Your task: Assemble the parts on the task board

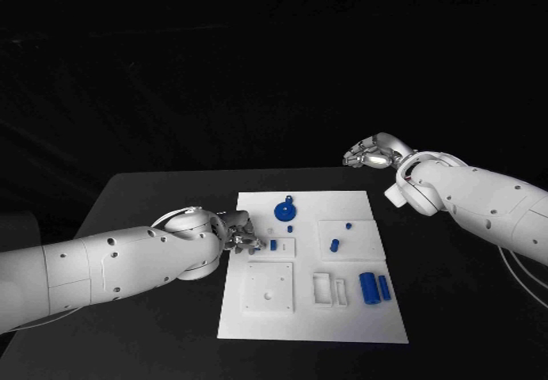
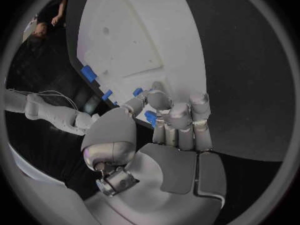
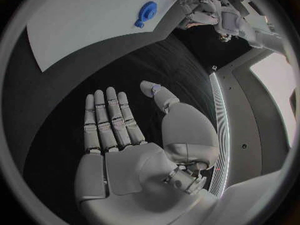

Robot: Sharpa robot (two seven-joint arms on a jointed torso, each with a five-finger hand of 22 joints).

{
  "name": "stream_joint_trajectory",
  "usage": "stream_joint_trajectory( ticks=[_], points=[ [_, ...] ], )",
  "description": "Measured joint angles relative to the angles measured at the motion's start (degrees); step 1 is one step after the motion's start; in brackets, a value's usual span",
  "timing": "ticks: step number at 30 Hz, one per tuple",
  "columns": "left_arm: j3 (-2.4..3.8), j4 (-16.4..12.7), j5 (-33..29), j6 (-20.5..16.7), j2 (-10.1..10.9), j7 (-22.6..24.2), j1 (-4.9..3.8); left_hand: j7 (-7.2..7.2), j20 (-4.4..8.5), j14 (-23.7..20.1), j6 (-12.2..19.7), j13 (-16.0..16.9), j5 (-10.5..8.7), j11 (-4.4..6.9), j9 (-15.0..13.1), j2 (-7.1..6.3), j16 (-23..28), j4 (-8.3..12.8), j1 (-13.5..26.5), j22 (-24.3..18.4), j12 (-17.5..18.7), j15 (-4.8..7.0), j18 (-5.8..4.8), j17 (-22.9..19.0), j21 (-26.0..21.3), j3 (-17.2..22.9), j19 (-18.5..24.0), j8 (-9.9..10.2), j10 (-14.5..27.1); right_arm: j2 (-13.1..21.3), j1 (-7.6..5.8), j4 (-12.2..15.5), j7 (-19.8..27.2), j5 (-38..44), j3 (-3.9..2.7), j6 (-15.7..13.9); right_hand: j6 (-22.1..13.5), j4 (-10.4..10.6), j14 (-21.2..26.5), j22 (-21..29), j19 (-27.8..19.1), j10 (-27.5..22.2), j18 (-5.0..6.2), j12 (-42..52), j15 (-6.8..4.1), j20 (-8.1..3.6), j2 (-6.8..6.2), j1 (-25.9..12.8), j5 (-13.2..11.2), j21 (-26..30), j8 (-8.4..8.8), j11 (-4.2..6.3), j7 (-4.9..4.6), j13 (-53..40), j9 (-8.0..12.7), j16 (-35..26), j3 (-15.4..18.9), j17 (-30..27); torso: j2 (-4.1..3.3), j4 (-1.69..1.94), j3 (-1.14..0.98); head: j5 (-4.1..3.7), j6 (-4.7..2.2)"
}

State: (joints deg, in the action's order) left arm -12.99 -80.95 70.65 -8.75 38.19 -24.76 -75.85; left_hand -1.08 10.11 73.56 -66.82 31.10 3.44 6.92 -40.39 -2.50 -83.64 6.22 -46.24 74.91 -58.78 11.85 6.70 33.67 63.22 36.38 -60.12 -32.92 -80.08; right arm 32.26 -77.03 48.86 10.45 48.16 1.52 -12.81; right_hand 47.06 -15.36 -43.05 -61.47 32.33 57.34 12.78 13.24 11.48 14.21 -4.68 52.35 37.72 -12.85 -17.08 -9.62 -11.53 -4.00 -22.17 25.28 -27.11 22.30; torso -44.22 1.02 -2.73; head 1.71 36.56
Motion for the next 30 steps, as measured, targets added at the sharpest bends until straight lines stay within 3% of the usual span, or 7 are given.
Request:
stream_joint_trajectory(
  ticks=[3, 5, 16, 19, 24, 27, 30],
  points=[
    [-0.01, 0.27, -0.04, 0.0, -0.1, 0.04, 0.03, 0.21, 0.0, 0.09, 0.21, -0.07, -0.17, 0.09, 0.16, -0.81, 0.0, -1.05, 0.37, 0.0, 0.0, 0.49, 0.23, -0.08, 0.0, -0.04, 0.0, 0.0, -0.07, -0.01, 0.0, 0.0, 0.0, 0.0, 0.0, 0.0, 0.0, 0.0, 0.0, 0.0, 0.0, 0.0, 0.0, 0.0, 0.0, 0.0, 0.0, 0.0, 0.0, 0.22, 0.0, 0.0, 0.0, 0.0, 0.0, 0.0, 0.0, 0.0, -0.01, -0.01, 0.0, 0.01, -0.05],
    [-0.02, 0.4, -0.06, 0.0, -0.16, 0.04, 0.04, 0.19, 0.02, 0.11, 0.24, -0.07, -0.16, 0.11, 0.21, -1.16, 0.0, -1.53, 0.73, 0.0, 0.0, 0.51, -0.28, -0.14, 0.0, -0.12, 0.01, 0.0, -0.08, -0.03, 0.0, 0.01, 0.0, 0.0, 0.0, 0.0, 0.0, 0.0, 0.0, 0.0, 0.0, 0.0, 0.0, 0.0, 0.0, 0.0, 0.0, 0.0, 0.0, 0.22, 0.0, 0.0, 0.0, 0.0, 0.0, 0.0, 0.0, 0.0, -0.01, -0.03, -0.01, -0.02, -0.06],
    [-0.06, 0.63, -0.11, -0.05, -0.3, 0.04, 0.1, 0.03, 0.02, -0.01, 0.4, -0.12, -0.16, 0.12, 0.27, -1.7, 0.0, -2.37, 0.82, -0.01, 0.0, 0.63, -0.46, -0.2, 0.0, -0.03, 0.01, 0.0, -0.07, -0.05, 0.0, -0.02, 0.0, 0.0, 0.0, 0.01, -0.21, 0.0, 0.0, 0.01, 0.0, 0.0, 0.0, 0.0, 0.0, 0.0, 0.0, 0.0, 0.0, 0.22, 0.0, 0.0, -0.21, 0.0, -0.01, 0.0, 0.0, -0.07, -0.02, -0.05, 0.0, -0.23, -0.01],
    [-0.06, 0.66, -0.12, -0.08, -0.3, 0.04, 0.11, -0.05, 0.02, -0.08, 0.48, -0.16, -0.16, 0.12, 0.33, -2.48, 0.0, -2.91, 0.72, 0.03, 0.0, 0.7, -0.47, -0.25, 0.0, 0.0, 0.01, 0.0, -0.07, -0.04, 0.01, -0.02, 0.0, 0.0, 0.0, 0.02, -0.21, 0.0, 0.0, -0.04, 0.0, 0.0, 0.0, 0.0, 0.0, 0.0, 0.0, 0.0, 0.0, 0.21, 0.0, 0.0, -0.21, 0.0, 0.05, 0.0, 0.0, -0.07, -0.02, -0.05, -0.01, -0.28, 0.0],
    [-0.06, 0.71, -0.13, -0.17, -0.29, 0.03, 0.12, -0.06, 0.02, -0.08, 0.49, -0.19, -0.16, 0.12, 0.43, -4.68, 0.0, -4.47, 1.1, 0.03, 0.0, 0.7, -0.46, -0.36, 0.0, -0.2, 0.01, -0.1, -0.07, -0.03, 0.02, -0.02, 0.0, 0.0, 0.0, 0.02, -0.21, 0.0, -0.01, -0.04, 0.0, 0.0, 0.0, 0.0, 0.0, 0.0, 0.0, 0.0, 0.0, 0.21, 0.0, 0.0, -0.21, 0.0, 0.04, 0.0, 0.0, -0.07, -0.01, -0.04, 0.0, -0.28, 0.02],
    [-0.07, 0.87, -0.13, -0.22, -0.27, 0.0, 0.12, -0.07, 0.02, -0.08, 0.5, -0.26, -0.48, 0.12, 0.43, -7.21, 0.0, -6.22, 1.83, 0.03, 0.0, 0.69, -0.47, -0.41, 0.0, -0.19, 0.01, -0.32, -0.07, -0.04, 0.04, -0.03, 0.0, 0.0, 0.0, 0.02, -0.21, 0.0, -0.01, -0.04, 0.0, 0.0, 0.0, 0.0, -0.01, 0.0, 0.0, 0.0, 0.0, 0.21, 0.0, 0.0, -0.21, 0.0, 0.04, 0.0, 0.0, -0.12, 0.0, -0.03, 0.01, -0.31, 0.05],
    [-0.08, 1.01, -0.13, -0.3, -0.26, -0.03, 0.13, 0.01, 0.02, -0.09, 0.75, -0.26, -0.52, 0.12, 0.43, -8.64, 0.0, -7.98, 2.02, 0.03, 0.0, 0.69, -0.46, -0.41, 0.0, 0.38, 0.02, -0.65, -0.07, -0.06, 0.13, -0.07, 0.0, 0.0, 0.0, 0.03, -0.21, 0.0, -0.01, -0.04, 0.0, 0.0, 0.0, 0.0, -0.01, 0.0, 0.0, 0.0, 0.0, 0.21, 0.0, 0.0, -0.2, 0.0, 0.04, 0.0, 0.0, -0.13, 0.0, -0.01, 0.02, -0.31, 0.05]
  ],
)
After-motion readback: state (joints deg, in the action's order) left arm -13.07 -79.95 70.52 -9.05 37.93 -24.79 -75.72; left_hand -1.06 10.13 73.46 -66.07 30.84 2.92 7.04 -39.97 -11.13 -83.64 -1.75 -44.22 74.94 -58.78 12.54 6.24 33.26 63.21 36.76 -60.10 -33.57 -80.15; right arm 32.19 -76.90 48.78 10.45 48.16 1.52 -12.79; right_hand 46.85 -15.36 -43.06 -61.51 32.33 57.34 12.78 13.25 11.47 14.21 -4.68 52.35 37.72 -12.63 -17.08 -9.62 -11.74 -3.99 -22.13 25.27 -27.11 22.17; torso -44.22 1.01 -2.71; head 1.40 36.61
